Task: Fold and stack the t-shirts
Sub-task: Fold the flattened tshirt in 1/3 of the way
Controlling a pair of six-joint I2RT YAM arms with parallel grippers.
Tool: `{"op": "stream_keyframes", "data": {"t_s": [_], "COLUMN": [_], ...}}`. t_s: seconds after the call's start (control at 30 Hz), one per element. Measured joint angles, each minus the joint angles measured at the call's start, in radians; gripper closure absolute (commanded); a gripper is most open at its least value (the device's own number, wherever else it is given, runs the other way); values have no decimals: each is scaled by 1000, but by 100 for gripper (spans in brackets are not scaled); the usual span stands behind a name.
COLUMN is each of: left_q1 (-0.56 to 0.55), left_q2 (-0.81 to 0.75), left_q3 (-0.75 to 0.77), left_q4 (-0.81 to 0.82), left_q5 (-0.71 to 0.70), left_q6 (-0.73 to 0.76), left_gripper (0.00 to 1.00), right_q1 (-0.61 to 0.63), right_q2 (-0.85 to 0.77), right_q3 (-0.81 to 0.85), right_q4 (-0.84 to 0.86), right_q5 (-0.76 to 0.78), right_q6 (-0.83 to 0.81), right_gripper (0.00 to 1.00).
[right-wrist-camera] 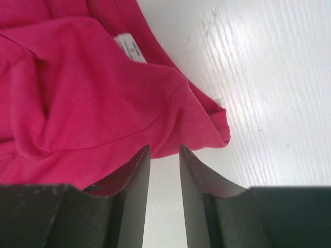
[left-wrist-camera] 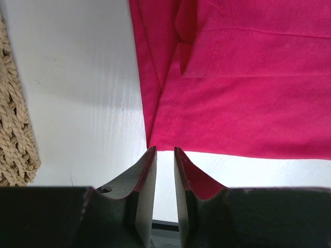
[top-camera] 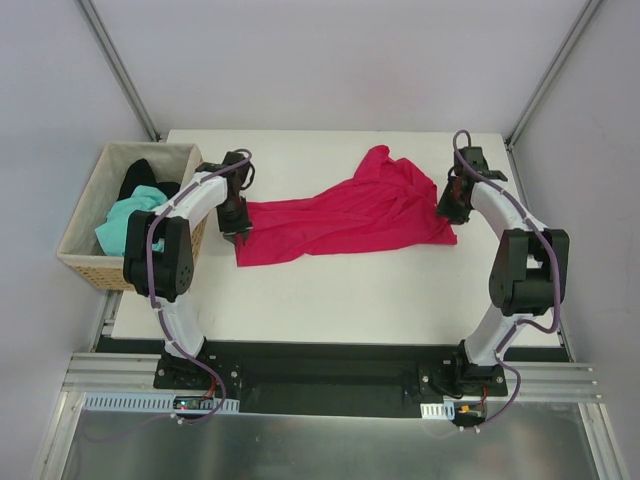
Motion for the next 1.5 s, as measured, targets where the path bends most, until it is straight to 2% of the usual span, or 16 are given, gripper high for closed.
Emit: {"op": "stream_keyframes", "data": {"t_s": [0.3, 0.83, 1.5], "left_q1": [0, -13, -13], "left_q2": [0, 72, 74], "left_q3": [-41, -80, -93], "left_q4": [40, 102, 113], "left_q5": [3, 27, 25], "left_q6": [-1, -6, -7], "left_gripper": [81, 82, 79], "right_q1": [-12, -34, -34], "right_q2": [-1, -25, -35], "right_q3": [-97, -109, -109], "right_q4": [23, 35, 35], "right_q5": [0, 0, -1], "right_q6": [36, 48, 54], "right_gripper": [70, 70, 70]}}
